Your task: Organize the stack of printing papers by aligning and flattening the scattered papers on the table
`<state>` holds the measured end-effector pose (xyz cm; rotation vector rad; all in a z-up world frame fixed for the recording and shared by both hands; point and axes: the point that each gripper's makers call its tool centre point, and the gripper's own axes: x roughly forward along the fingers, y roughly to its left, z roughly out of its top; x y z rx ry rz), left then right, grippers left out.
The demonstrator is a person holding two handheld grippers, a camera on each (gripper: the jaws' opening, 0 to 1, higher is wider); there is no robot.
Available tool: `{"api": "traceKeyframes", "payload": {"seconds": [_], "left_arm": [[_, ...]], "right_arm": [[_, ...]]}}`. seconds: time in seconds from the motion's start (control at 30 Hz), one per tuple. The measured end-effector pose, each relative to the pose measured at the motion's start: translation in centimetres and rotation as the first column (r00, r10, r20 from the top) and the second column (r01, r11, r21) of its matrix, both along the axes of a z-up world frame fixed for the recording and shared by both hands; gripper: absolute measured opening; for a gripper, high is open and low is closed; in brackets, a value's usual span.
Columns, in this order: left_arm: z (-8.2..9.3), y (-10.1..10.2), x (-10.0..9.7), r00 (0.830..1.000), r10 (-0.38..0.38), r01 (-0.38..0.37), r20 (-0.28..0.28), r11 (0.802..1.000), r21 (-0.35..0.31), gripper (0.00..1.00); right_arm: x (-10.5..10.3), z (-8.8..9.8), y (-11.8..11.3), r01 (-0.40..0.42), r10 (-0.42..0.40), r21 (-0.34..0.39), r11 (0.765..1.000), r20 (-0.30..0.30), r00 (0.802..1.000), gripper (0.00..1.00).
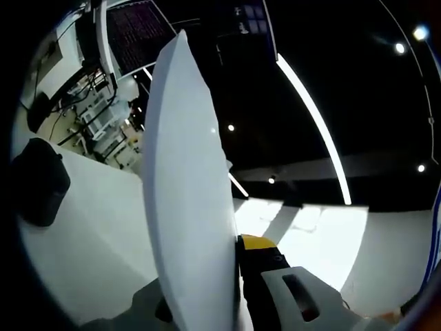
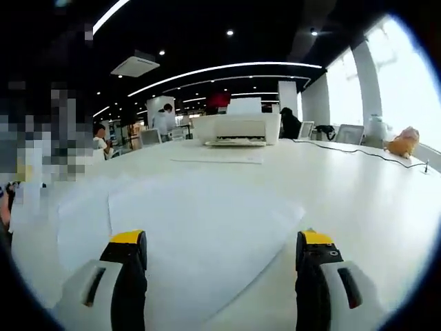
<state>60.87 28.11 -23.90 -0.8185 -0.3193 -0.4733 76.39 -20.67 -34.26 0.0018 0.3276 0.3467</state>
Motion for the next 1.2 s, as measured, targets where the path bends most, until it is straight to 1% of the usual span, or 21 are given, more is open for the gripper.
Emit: {"api": "traceKeyframes", "payload": {"seconds": [0.23, 0.37, 0.57, 0.67, 0.77, 0.83, 0.97, 1.2], "left_arm": [[0.0, 0.0, 0.0, 1.000, -0.001, 0.001, 0.001, 1.000, -0.001, 0.07], [0.1, -0.1, -0.1, 1.000, -0.002, 0.002, 0.001, 1.000, -0.001, 0.07], [0.1, -0.3, -0.2, 1.000, -0.003, 0.003, 0.000, 1.000, 0.000, 0.07], [0.1, -0.2, -0.2, 1.000, -0.003, 0.003, 0.000, 1.000, -0.001, 0.07], [0.1, -0.3, -0.2, 1.000, -0.004, 0.004, 0.001, 1.000, -0.002, 0.07], [0.2, -0.3, -0.2, 1.000, -0.004, 0.004, 0.002, 1.000, -0.003, 0.07], [0.2, -0.4, -0.3, 1.000, -0.004, 0.004, 0.003, 1.000, -0.004, 0.07], [0.3, -0.5, -0.4, 1.000, -0.004, 0.004, 0.004, 1.000, -0.004, 0.07]], "right_arm": [[1.2, 0.1, -0.2, 0.003, -0.003, -0.023, 1.000, 0.015, 1.000, 0.87], [2.0, -0.6, -0.3, -0.007, 0.007, -0.036, 0.999, -0.017, 1.000, 0.88], [2.8, -0.8, -0.6, -0.003, 0.002, -0.042, 0.999, -0.032, 0.999, 0.90], [2.8, -1.0, -0.6, -0.008, 0.006, -0.048, 0.999, -0.043, 0.999, 0.90], [2.7, -1.0, -0.5, -0.015, 0.012, -0.056, 0.998, -0.040, 0.999, 0.90], [2.5, -1.1, -0.1, -0.026, 0.023, -0.075, 0.997, -0.038, 0.999, 0.89], [2.2, -1.0, 0.3, -0.038, 0.036, -0.070, 0.997, -0.033, 0.999, 0.88], [1.4, -0.9, 1.1, -0.062, 0.060, -0.065, 0.996, -0.033, 0.998, 0.78]]}}
